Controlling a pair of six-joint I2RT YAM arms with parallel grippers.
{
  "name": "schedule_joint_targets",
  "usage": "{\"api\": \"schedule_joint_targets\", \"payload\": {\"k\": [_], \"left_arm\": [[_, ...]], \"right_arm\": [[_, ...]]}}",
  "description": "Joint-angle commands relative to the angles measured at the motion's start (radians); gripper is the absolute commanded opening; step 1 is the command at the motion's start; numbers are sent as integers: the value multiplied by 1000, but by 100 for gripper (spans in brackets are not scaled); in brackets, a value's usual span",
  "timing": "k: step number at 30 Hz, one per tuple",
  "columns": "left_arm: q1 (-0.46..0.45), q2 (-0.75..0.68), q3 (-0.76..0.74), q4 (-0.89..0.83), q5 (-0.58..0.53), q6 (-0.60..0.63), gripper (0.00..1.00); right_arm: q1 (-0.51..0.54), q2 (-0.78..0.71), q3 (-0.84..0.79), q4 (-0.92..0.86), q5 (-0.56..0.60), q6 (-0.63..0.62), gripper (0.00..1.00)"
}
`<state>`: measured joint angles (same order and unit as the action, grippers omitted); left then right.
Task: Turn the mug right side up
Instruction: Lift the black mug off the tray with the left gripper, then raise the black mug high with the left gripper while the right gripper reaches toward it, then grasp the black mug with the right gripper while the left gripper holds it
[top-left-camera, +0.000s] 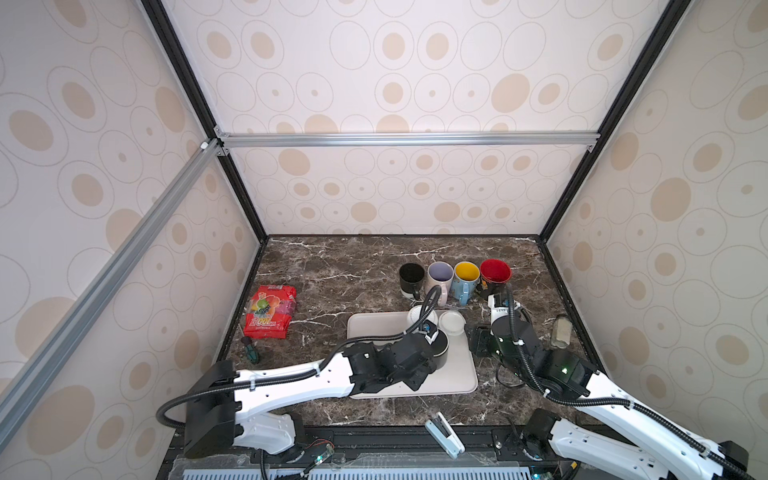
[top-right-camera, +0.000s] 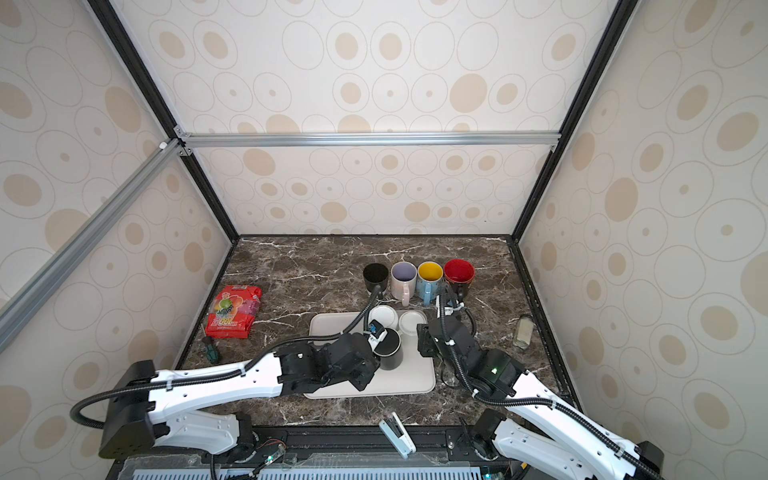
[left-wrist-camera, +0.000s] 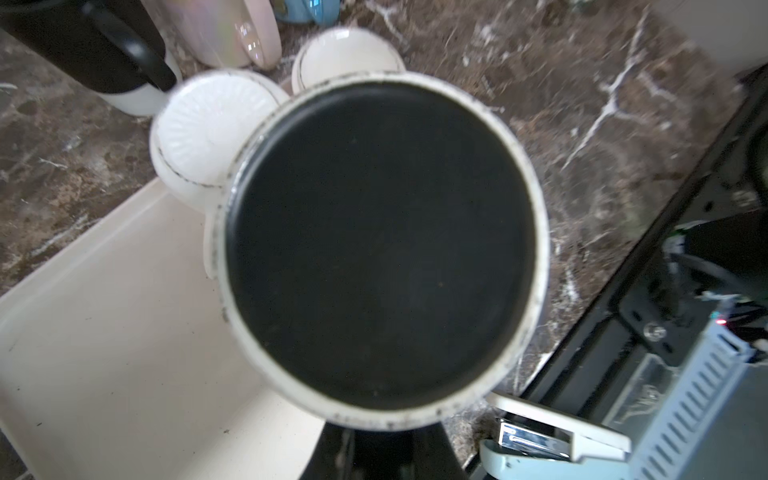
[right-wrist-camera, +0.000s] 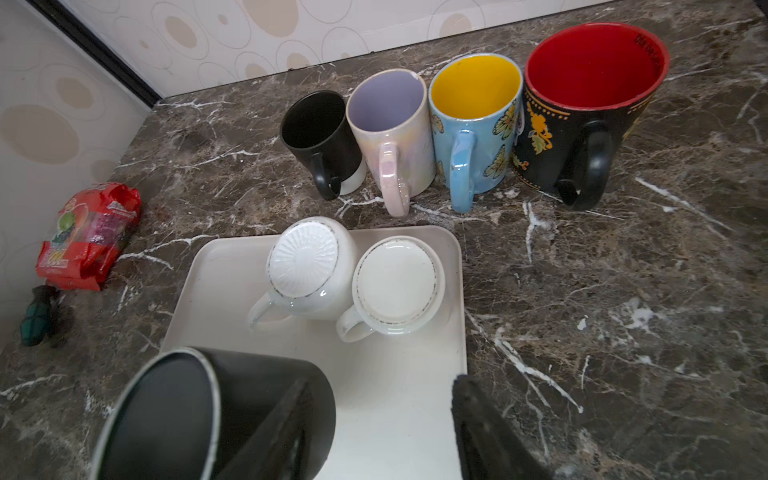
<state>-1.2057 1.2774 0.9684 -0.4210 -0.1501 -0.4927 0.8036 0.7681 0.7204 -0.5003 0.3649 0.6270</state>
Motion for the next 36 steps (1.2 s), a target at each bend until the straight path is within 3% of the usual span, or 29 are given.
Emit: {"api": "schedule_joint_targets", "payload": {"k": [1,7,13,16,28,36], "left_arm": [[13,-110,13,78,-5,-20,0],[129,-322,-105,324,86,-63,0],[259,-451,-246,658,269,-159,0],[285,-460,-270,748,319,-190,0],[321,-391,-383,1161,478,-400,0],[322,-305,-441,1389,535,-525,0]], "right_arm": [[-4,-28,-15,78,-89,-44,56],[-5,-32,-22,167,-265,-40,56],[-5,-15,-130,558,-552,46,56],[-6,1,-139,667,-656,77,57],[-6,1,-164,887,-713,140,60],[-6,104,-164,1125,-741,243,50]]}}
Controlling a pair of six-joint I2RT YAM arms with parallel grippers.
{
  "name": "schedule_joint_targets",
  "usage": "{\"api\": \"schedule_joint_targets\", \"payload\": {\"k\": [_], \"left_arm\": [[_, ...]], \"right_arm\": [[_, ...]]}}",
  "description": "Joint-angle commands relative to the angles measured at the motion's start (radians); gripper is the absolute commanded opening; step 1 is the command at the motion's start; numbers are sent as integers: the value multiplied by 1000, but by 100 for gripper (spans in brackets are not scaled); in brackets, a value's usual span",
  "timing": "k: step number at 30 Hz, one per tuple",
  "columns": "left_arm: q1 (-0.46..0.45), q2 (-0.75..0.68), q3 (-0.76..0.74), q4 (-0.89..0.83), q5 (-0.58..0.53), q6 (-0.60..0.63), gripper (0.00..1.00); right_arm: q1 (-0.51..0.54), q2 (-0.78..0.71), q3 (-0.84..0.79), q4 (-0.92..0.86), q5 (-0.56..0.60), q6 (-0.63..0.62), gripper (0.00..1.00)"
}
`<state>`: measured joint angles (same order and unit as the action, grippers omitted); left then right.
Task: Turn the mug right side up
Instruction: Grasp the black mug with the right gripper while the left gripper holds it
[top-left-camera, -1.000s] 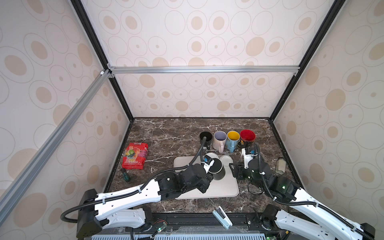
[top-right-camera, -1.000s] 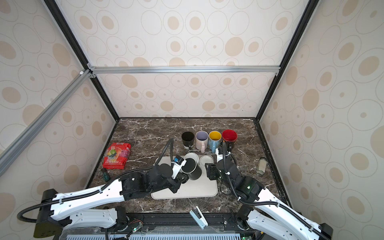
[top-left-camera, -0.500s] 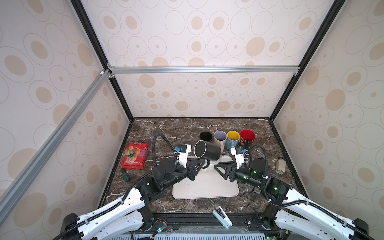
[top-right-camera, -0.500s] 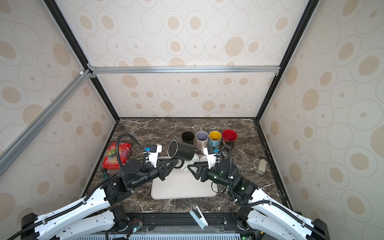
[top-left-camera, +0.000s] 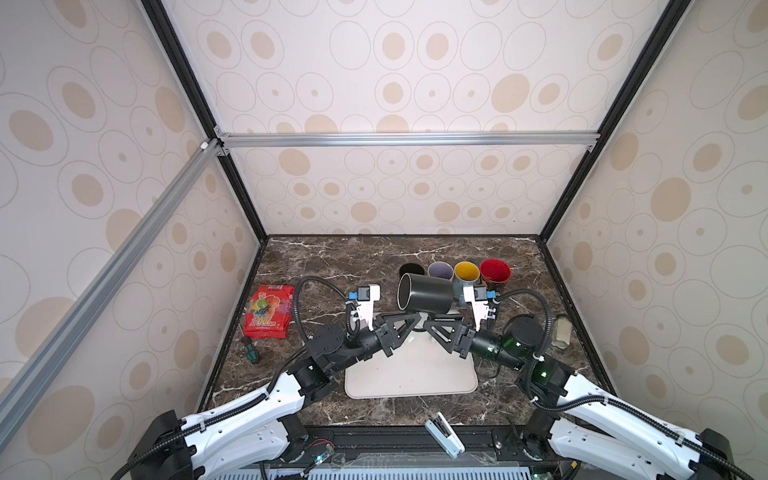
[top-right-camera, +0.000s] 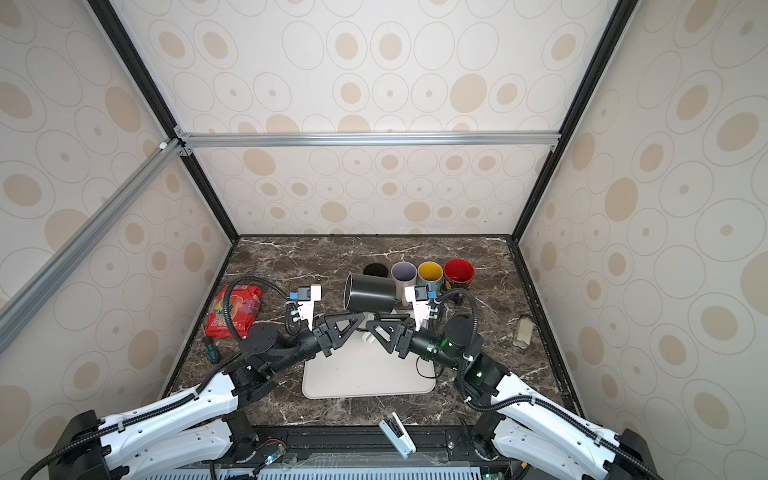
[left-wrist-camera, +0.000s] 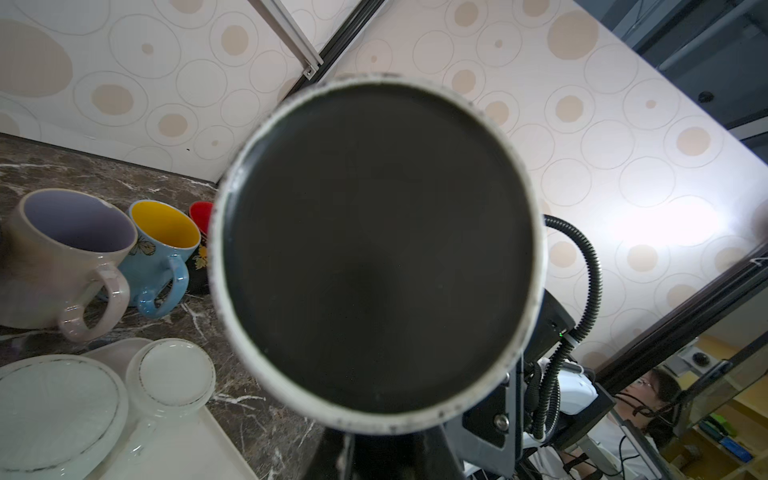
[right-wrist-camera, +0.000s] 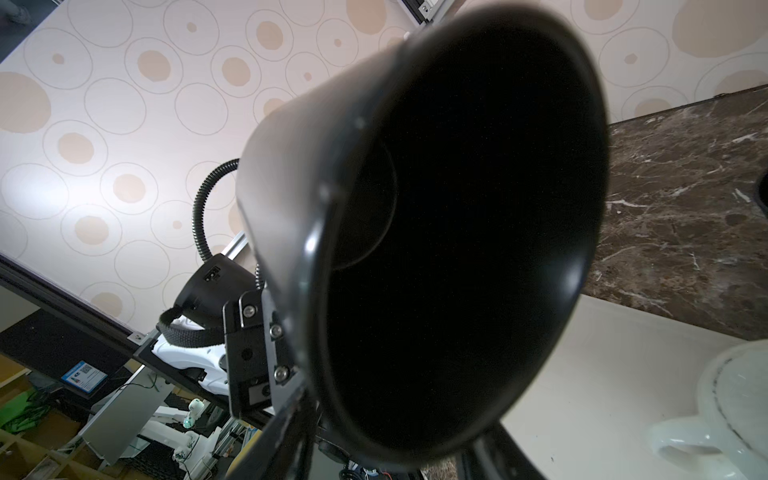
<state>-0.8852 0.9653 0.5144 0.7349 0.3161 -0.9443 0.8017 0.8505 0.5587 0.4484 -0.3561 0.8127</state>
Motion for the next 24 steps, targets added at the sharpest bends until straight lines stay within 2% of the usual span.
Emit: {"api": "schedule_joint_targets", "payload": {"k": [1,4,11,13,17,20,21,23,24], "left_arm": [[2,17,4,262,72,-85,0],[6,35,-28,327,70,-123,0],[11,36,-56,368,70,-146,0],[12,42,-58,381,69,-151,0],[11,59,-46,381,94,-153,0],[12,55,-35,319,100,-133,0],[16,47,-26,268,96,-116,6],[24,14,-9,118,59,-64,74],[30,-13,5,3,17,-22,99]], "right_arm": [[-5,32,-9,227,-23,74,48],[-10,46,-12,323,-46,116,46],[-12,22,33,284,-67,107,40],[-12,25,42,285,-68,122,34],[-12,38,65,265,-72,141,0],[-12,35,86,193,-67,117,0],[-13,33,93,167,-65,103,0],[-12,24,108,123,-53,77,0],[-13,18,117,95,-40,61,0]]}}
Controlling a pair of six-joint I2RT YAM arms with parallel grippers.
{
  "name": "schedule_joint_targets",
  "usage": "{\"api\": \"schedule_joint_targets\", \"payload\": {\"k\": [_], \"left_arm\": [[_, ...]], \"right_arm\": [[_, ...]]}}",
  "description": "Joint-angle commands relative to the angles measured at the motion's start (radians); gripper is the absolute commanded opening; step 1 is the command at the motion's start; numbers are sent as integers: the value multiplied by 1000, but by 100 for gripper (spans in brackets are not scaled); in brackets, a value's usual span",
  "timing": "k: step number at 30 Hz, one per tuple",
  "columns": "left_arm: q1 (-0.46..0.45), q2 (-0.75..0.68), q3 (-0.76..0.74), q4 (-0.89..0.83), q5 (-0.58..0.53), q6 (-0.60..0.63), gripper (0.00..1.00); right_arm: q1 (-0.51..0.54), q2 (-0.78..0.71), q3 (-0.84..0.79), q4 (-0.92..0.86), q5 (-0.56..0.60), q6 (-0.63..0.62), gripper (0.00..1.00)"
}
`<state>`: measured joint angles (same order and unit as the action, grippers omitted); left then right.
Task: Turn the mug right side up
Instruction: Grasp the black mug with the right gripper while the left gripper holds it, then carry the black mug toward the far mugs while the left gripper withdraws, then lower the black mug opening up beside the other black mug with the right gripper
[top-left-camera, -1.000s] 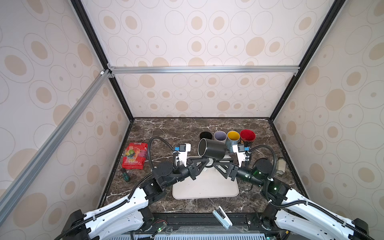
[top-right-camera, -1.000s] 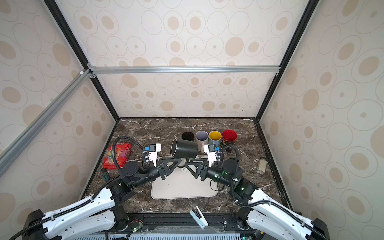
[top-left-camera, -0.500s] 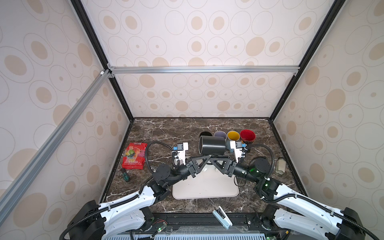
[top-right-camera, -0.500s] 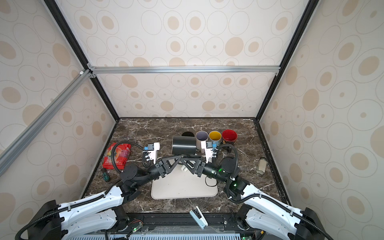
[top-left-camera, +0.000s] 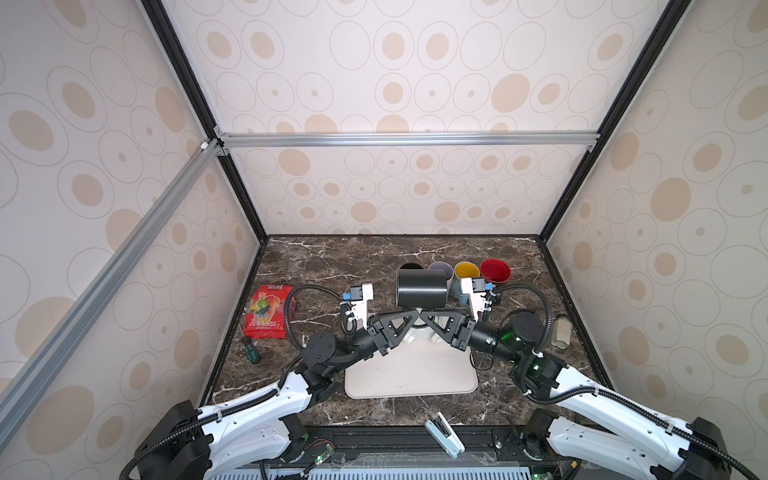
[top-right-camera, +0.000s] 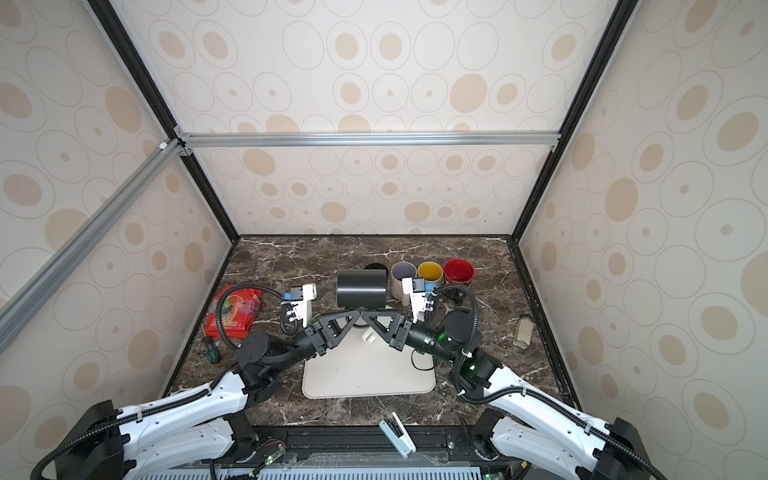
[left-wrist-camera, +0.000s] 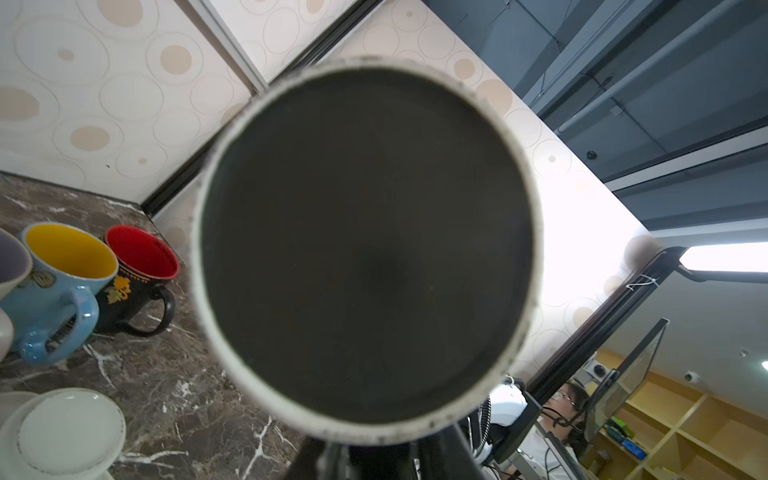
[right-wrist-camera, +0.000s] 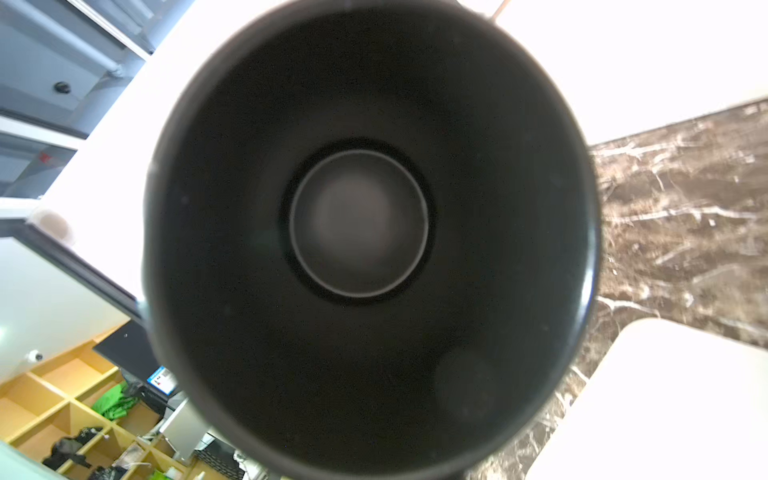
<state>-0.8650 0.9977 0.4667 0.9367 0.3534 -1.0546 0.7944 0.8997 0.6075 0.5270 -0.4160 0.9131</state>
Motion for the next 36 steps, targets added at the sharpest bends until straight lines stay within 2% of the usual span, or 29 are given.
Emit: {"api": "schedule_joint_targets", "payload": {"k": [1,4,6,9,12,17,26,36], "left_arm": [[12,-85,67,-324,-94,140,100],[16,-195,80,-607,-345,265,100],[22,-251,69,-708,-470,320,100],[24,-303,72,-799,-572,363,100],[23,-338,66,-828,-579,375,100],[27,-385,19,-825,-562,349,100],[26,-425,-34,-869,-589,323,100],[29,-430,-42,-885,-593,314,100]], "right_arm": [[-5,-33,78,-12,29,-63,0],[-5,-27,134,-127,67,-139,0],[-4,-11,169,-181,76,-182,0],[-3,22,209,-233,119,-228,0],[1,67,271,-348,195,-280,0],[9,165,369,-451,239,-355,0],[25,394,721,-791,500,-422,0],[37,637,1028,-1010,667,-563,0]]}}
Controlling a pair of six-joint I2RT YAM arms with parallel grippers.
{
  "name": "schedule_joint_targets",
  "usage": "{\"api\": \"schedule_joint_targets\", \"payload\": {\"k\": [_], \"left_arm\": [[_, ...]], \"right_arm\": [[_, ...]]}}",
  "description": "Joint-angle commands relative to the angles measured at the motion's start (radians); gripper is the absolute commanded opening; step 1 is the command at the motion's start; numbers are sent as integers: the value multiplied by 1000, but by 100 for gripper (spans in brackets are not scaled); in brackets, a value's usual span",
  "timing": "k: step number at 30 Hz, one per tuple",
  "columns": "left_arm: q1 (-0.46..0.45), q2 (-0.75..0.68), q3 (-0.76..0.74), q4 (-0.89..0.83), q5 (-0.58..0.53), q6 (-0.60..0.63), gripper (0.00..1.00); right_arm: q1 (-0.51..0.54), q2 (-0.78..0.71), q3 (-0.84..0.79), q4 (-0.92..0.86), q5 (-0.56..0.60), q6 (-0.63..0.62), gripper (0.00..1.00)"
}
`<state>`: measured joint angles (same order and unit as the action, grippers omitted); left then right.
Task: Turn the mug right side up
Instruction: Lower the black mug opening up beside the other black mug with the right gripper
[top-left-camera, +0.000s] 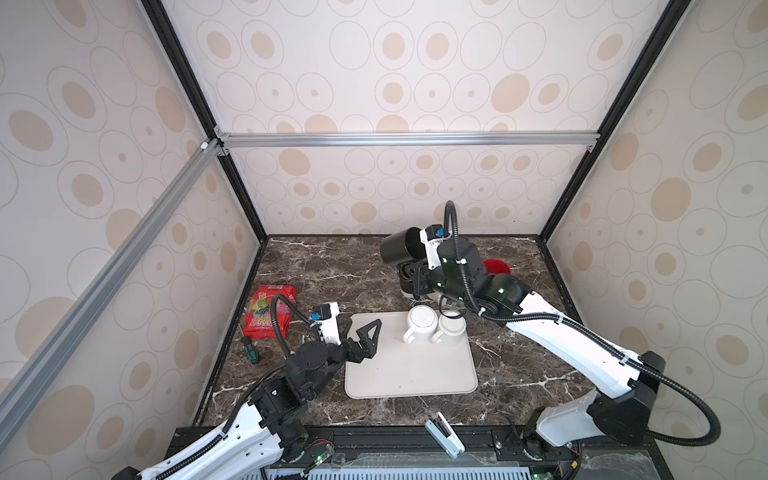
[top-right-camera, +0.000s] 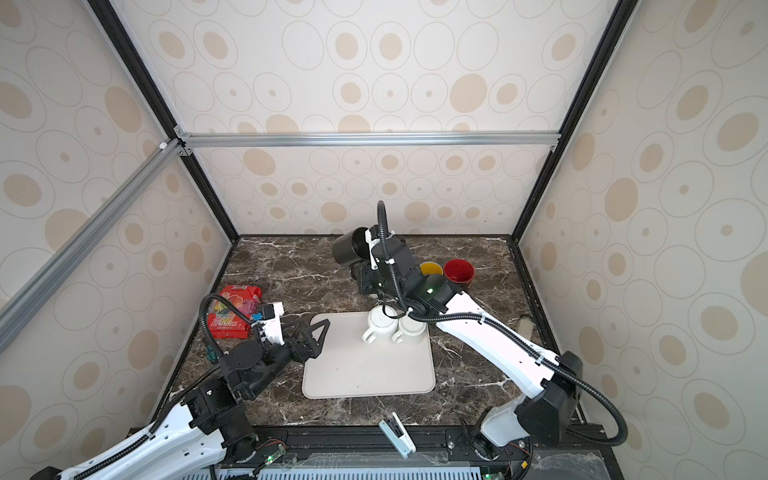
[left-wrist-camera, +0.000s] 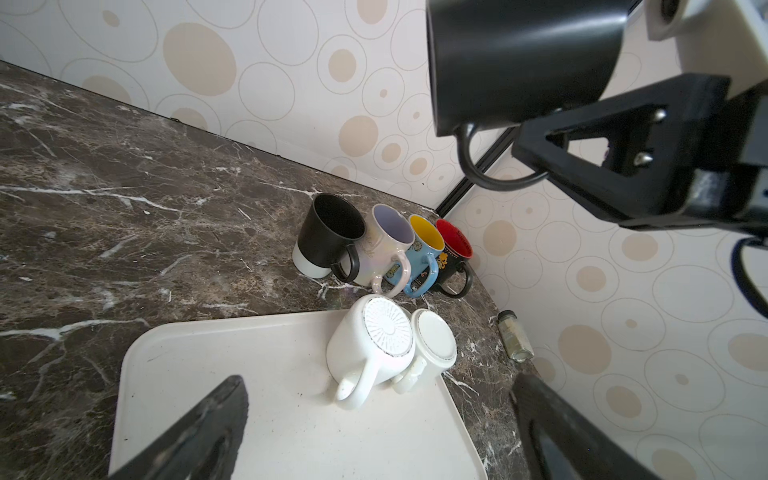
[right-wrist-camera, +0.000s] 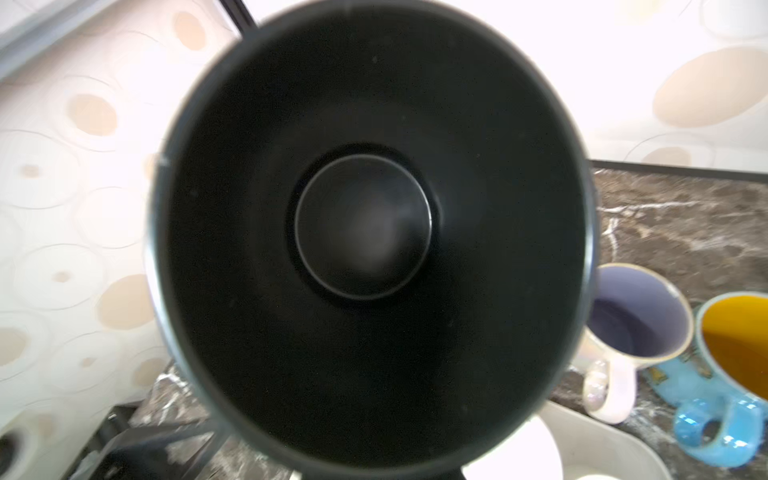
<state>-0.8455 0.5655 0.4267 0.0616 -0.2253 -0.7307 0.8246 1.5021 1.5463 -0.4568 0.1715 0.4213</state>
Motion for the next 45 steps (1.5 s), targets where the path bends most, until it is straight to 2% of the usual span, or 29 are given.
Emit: {"api": "schedule_joint_targets", "payload": {"k": [1,5,8,9,11,17,22,26,33,45], "left_arm": [[10,9,-3,-5,-9,-12,100],[11,33,0,2,13,-24,100],[11,39,3,-11,25,-37,99],[11,40,3,-13,30,-37,99],[10,36,0,-13,36,-38,99],[13,23,-17,-6,38,-53,99],[12,31,-16,-11,55,-52,99],[14,47,-2,-18,81,-39,99],[13,37,-3,-25,96,-23,99],[13,-5,-22,-44,84,-16,99]], "right_arm": [[8,64,120,-43,100,-77,0],[14,186,267,-145,212,-56,0],[15,293,409,-267,218,-47,0],[20,317,431,-278,218,-47,0],[35,347,444,-277,298,-12,0],[40,493,597,-382,260,8,0],[41,599,686,-433,263,22,0],[39,714,818,-533,274,26,0],[29,805,836,-537,254,31,0],[-9,873,814,-530,217,57,0]]}}
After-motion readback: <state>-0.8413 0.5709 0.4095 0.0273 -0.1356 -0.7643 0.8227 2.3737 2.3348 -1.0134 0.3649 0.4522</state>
